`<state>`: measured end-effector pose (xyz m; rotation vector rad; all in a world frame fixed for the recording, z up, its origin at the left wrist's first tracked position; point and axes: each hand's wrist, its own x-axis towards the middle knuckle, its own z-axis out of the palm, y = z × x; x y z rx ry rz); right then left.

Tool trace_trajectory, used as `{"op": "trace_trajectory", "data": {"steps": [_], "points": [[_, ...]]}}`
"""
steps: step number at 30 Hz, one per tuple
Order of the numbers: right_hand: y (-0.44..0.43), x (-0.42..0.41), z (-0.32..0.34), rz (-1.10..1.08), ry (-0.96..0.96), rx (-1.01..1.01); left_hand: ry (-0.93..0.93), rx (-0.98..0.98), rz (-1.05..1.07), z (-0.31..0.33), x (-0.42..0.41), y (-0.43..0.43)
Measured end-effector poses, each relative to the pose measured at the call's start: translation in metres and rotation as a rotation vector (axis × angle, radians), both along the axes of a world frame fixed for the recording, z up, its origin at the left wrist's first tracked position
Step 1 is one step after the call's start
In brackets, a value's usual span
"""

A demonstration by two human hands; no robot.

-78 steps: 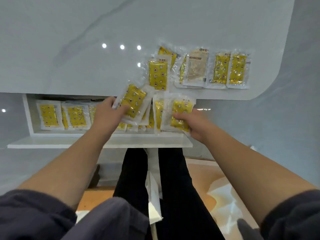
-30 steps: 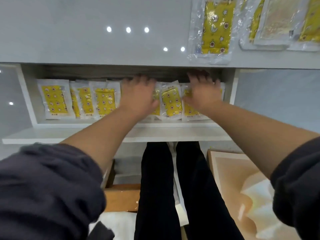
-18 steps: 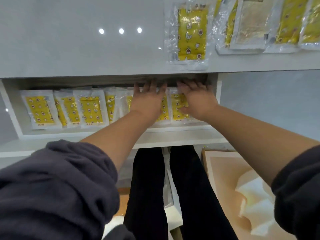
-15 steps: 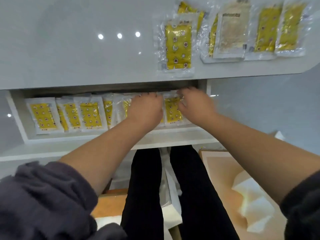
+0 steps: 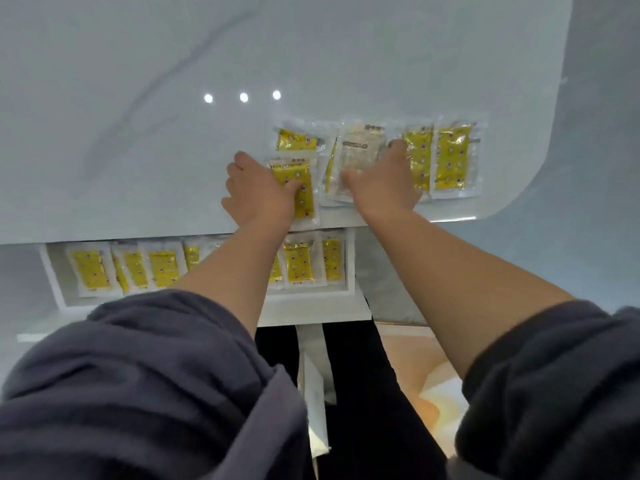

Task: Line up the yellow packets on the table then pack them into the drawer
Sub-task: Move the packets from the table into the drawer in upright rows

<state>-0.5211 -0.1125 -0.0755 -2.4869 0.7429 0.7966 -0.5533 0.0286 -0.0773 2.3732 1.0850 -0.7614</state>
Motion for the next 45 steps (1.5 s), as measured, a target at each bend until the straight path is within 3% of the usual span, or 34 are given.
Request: {"op": "trace_trajectory", "data": {"steps": [7,15,18,22,26,29,39,45], "points": [[-0.012,0.01,0.006,0.023,0.097,0.139,0.005,-0.109,0.126,-0.002,0.005,0.01],[-0.035,0.014,0.028,0.076,-0.144,0.079,-0.081,-0.193,0.242,0.01,0.006,0.021],[-0.034,0.012,0.033,0.242,-0.19,0.003,-0.108,-0.221,0.238,0.014,0.005,0.025],[-0.015,0.0,0.02,0.524,0.003,0.095,-0.112,-0.239,0.2,0.017,0.001,0.033],[-0.013,0.004,0.011,0.271,-0.169,-0.014,-0.126,-0.302,0.269,0.016,-0.006,0.041],[-0.019,0.01,0.004,0.106,-0.096,-0.039,-0.136,-0.344,0.315,0.012,-0.012,0.044],[0.008,0.003,-0.008,0.186,-0.072,0.02,-0.101,-0.443,0.388,0.002,-0.026,0.046],[0.014,0.005,-0.006,0.15,-0.033,-0.057,-0.082,-0.453,0.369,-0.002,-0.03,0.05]]}}
